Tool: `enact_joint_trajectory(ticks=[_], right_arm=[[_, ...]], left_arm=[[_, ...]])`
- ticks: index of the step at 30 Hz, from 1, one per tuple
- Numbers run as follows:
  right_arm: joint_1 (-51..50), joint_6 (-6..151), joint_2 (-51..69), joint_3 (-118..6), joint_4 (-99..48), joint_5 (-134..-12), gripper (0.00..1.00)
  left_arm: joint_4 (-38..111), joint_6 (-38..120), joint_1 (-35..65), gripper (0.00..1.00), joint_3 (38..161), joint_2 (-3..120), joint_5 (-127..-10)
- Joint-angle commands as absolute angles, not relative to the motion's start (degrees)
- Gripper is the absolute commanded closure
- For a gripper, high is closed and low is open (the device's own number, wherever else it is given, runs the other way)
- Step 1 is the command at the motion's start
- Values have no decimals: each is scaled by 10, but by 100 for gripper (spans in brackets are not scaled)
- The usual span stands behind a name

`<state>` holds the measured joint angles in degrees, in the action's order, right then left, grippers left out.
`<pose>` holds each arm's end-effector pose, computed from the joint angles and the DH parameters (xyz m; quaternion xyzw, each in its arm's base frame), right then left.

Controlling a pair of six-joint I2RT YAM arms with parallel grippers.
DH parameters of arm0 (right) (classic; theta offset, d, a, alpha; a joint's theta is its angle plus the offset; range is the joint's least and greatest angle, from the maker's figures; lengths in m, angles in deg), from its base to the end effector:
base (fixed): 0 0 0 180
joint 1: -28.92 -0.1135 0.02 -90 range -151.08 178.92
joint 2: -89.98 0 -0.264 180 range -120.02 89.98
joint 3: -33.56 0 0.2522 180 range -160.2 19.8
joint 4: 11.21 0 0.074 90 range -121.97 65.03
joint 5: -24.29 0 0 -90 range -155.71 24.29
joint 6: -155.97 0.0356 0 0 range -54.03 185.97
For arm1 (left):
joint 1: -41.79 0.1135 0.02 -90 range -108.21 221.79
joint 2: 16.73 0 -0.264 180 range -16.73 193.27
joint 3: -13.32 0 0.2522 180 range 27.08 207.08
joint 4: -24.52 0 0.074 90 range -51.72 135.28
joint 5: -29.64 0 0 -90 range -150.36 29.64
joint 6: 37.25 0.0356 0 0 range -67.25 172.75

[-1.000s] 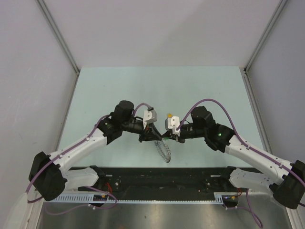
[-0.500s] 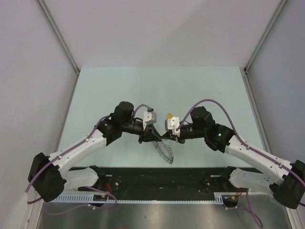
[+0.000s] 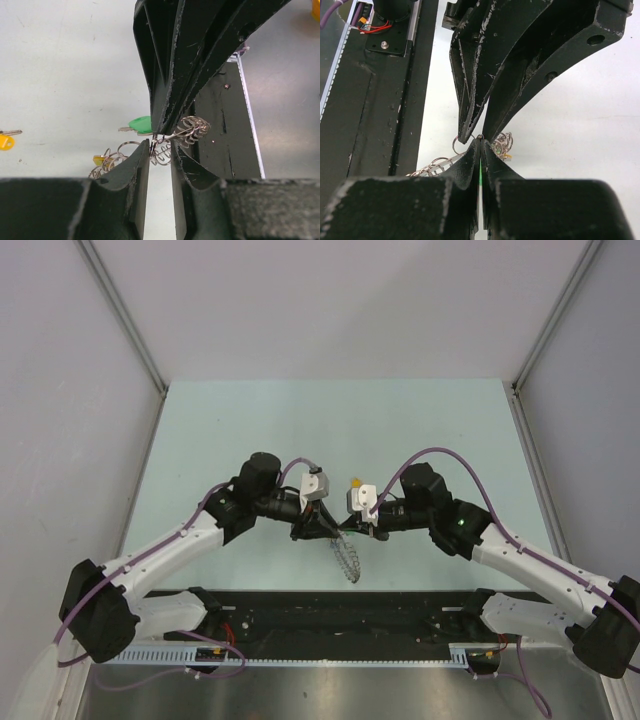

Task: Put the keys on the keyring

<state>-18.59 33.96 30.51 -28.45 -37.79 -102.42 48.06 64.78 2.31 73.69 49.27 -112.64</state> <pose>0.1407 0.1851 0.3103 -0.6410 0.5024 0.3314 0.4763 0.1729 -0.1789 0.2833 0.5373 0.6004 -0.4769 0.3514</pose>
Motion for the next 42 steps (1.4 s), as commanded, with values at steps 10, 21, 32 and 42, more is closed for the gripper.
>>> enact_joint_trajectory(ticks=[10,21,32,42], right_arm=[[-188,333,324,-314,-355,-1036,100],[-188,331,332,-314,-368,-1017,100],[-180,333,336,-314,-375,-1009,100],[-186,333,324,-314,-360,-1024,100]], left_arm=[[490,649,15,85,739,500,-1125],[416,587,15,100,710,432,-1064],[245,470,18,100,603,320,-957],[181,441,17,100,592,324,-953]])
